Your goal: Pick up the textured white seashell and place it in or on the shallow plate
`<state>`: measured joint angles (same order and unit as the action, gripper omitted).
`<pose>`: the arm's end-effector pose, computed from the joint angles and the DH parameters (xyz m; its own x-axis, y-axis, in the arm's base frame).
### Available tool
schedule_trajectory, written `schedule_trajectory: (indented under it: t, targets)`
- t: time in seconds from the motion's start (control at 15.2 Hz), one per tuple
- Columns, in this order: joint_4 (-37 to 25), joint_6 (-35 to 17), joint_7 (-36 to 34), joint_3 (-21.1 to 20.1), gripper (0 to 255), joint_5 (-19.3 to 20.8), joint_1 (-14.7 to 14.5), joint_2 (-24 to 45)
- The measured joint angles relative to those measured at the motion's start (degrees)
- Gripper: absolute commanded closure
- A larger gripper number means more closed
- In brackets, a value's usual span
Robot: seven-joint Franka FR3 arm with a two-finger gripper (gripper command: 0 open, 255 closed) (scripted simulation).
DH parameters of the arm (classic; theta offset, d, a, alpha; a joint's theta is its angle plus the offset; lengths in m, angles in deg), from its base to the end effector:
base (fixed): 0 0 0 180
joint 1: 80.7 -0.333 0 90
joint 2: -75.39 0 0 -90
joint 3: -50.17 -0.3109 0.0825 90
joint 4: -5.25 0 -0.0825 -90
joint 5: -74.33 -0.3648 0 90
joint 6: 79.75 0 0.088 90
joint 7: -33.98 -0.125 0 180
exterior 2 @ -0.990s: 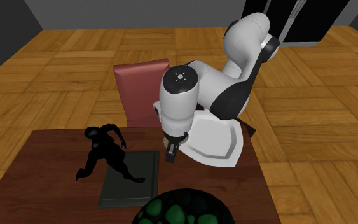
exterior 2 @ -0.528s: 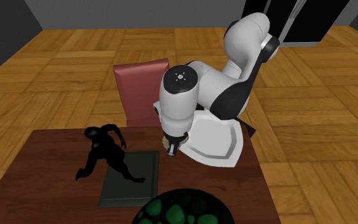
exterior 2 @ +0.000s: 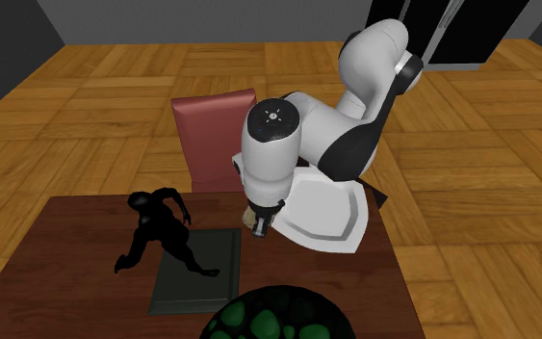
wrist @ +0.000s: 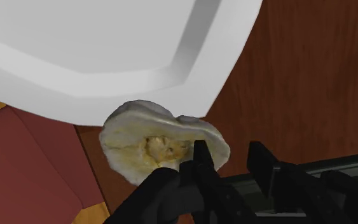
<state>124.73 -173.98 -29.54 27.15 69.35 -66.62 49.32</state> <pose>0.3953 0.0989 0.5678 0.5418 -0.8376 0.0697 -0.8404 -0.5393 0.0531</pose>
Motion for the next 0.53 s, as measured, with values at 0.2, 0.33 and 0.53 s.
schedule_trajectory:
  t: [0.2,0.33,0.53]
  targets:
    - [9.2,-5.6,6.8,8.1,0,-7.8,-1.3,-9.2]
    - [16.8,-9.9,12.9,15.6,0,-14.3,-2.4,-16.3]
    - [28.3,-15.3,22.4,27.4,0,-23.3,-3.6,-26.3]
